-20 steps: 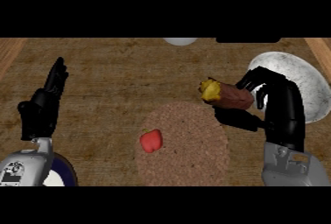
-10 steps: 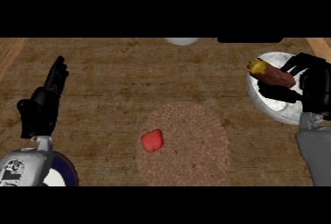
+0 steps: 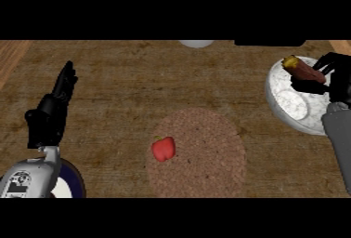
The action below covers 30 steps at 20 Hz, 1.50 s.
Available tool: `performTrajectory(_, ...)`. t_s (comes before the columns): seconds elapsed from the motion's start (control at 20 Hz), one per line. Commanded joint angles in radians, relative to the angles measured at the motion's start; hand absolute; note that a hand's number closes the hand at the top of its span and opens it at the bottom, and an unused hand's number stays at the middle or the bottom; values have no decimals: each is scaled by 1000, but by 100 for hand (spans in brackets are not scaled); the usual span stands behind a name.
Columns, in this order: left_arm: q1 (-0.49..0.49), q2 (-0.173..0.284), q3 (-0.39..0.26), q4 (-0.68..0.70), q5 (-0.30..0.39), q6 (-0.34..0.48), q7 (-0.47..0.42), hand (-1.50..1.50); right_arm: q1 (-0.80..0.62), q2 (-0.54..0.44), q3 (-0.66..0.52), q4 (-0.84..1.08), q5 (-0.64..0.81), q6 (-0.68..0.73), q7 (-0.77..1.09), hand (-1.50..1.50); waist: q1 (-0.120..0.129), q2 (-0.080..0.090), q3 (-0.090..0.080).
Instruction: Pick the sweet potato from the placemat and place it in the bowl
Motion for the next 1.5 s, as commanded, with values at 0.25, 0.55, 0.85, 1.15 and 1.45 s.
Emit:
performTrajectory(0.25, -13, -30, -30, -33, -32, 13, 38, 0, -151, -4, -165, 397, -225, 99, -315, -150, 12, 4, 2)
performTrajectory(0.55, -41, 1, 20, -8, 6, -25, 49, 0, -164, -39, -270, 462, -350, 167, -552, -150, -5, -1, 1)
performTrajectory(0.85, 62, -16, 17, -52, -15, -13, -9, 0, -139, -83, -343, 523, -430, 206, -638, -150, -12, -7, -1)
performTrajectory(1.15, 17, -3, 52, 11, -24, -11, -11, 0, -64, -220, -404, 478, -538, 445, -633, -150, -37, -12, -2)
performTrajectory(1.45, 20, -38, 28, -21, -54, 14, 40, 0, 134, -179, -434, 328, -658, 647, -698, -150, -52, -17, -3)
